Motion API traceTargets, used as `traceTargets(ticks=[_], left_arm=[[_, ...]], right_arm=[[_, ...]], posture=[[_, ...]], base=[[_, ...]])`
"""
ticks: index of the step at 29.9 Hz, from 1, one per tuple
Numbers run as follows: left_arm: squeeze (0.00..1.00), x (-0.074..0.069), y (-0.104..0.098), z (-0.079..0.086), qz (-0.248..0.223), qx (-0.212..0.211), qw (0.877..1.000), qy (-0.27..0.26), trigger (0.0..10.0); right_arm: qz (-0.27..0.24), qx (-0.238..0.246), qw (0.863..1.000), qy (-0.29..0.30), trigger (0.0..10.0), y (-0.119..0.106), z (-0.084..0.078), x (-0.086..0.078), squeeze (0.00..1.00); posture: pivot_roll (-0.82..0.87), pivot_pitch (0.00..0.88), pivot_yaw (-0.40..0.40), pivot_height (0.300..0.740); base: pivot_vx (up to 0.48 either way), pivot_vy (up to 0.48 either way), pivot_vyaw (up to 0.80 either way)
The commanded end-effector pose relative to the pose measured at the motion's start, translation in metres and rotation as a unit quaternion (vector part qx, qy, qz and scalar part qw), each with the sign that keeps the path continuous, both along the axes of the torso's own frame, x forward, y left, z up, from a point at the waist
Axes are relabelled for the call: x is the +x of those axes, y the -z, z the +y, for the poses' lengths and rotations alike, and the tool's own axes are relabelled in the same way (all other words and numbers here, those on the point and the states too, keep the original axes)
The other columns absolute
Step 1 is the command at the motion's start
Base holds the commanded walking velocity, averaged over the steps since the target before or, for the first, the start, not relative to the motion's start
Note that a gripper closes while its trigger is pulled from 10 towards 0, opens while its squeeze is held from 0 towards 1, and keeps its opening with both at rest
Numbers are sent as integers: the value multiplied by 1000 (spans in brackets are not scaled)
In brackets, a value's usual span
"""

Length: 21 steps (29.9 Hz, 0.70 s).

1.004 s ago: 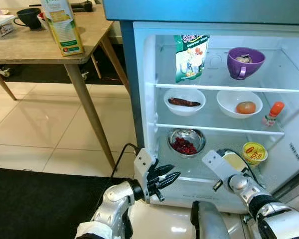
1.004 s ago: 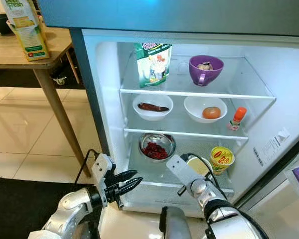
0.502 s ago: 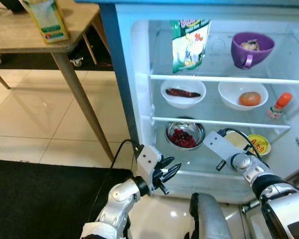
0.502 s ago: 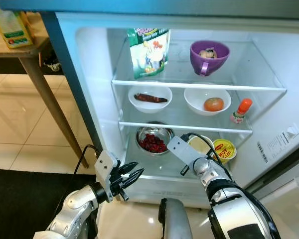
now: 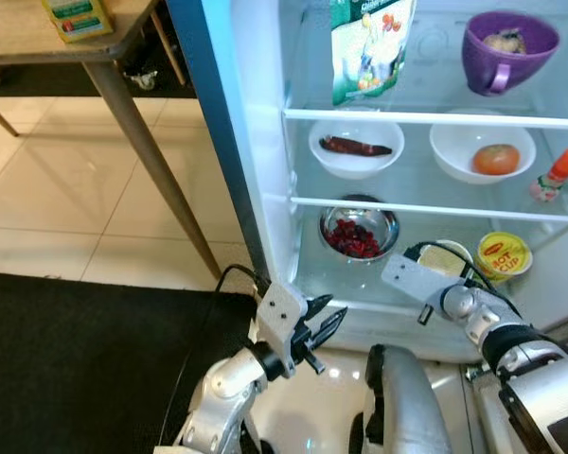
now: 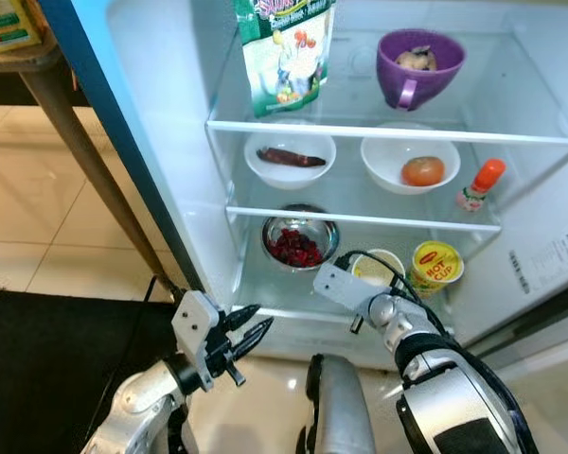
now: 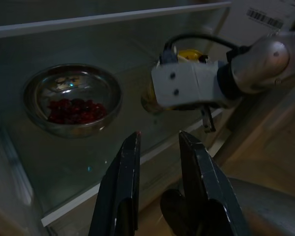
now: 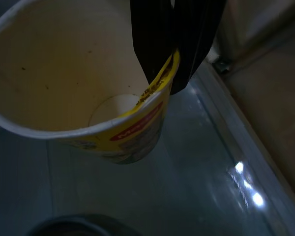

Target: Restocking fridge

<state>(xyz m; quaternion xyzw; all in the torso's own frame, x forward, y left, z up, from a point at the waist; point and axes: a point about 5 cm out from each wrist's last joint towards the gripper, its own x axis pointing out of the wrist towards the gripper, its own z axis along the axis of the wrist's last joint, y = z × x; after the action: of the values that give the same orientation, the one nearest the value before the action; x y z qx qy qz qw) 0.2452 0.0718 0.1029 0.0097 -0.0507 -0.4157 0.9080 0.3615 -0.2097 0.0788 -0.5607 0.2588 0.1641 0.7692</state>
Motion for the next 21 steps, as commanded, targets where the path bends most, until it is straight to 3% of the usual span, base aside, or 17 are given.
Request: traceTargets(ticks=[1,3,15,17,21], left_arm=[[0,-5,4,4,8,17,1000,-1,10000],[0,-11,0,4,7,20,1000,0,10000],[0,-24,-4,-2,17,23,999,17,10000],[0,-26,-5,-4,18,26,999,21,10000],[0,-27,-6,-4,20,28,999,22,10000]], right_arm=[[1,-22,1000,-8,10000,1,-4,-1,0],[4,-57,998,-26,10000,-1,-6,-1,0],[26,-125,991,-49,10000,4,-14,-5,0],[23,-135,989,-47,10000,3,-18,-5,1000],[11,-137,990,-40,10000,-1,-20,-4,1000]], posture=[[43,388,39,460],[57,402,43,460],[84,416,62,460],[87,420,64,460],[87,420,64,460]], base=[[0,0,0],[0,0,0],[0,0,0],[0,0,0],[0,0,0]])
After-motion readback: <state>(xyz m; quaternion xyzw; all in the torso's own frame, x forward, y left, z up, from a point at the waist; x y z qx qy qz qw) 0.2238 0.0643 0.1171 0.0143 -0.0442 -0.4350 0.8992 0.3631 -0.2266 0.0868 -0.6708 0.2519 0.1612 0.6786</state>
